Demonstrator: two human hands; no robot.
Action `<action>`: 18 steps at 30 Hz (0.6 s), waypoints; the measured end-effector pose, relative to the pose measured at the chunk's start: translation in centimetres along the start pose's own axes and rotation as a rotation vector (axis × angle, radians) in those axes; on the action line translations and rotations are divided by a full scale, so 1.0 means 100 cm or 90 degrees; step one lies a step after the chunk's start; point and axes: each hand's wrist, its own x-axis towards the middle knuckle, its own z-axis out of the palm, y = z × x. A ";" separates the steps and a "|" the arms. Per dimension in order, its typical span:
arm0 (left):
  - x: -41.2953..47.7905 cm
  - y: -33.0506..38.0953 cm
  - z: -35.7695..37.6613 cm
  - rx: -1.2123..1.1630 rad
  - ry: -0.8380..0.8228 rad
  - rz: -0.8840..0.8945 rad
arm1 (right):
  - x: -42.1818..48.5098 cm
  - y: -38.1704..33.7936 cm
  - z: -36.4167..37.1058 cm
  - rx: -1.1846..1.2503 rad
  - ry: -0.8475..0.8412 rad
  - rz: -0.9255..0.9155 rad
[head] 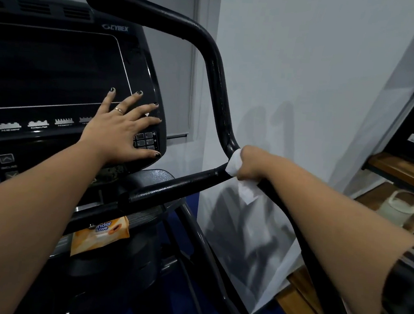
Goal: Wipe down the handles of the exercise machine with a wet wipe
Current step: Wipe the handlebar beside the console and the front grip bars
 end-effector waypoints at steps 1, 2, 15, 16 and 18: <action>0.000 0.000 0.000 -0.001 0.001 -0.001 | 0.000 0.008 -0.004 0.081 -0.043 0.004; 0.000 0.000 0.000 0.000 0.001 -0.002 | 0.002 0.016 -0.006 0.169 -0.076 0.015; 0.001 -0.001 -0.002 -0.011 -0.019 -0.008 | -0.054 0.069 0.009 0.476 -0.176 0.094; 0.001 -0.001 -0.002 -0.013 -0.020 -0.009 | -0.061 0.070 0.010 0.497 -0.177 0.095; 0.001 -0.002 -0.001 -0.017 -0.023 -0.011 | -0.073 0.075 0.015 0.531 -0.153 0.097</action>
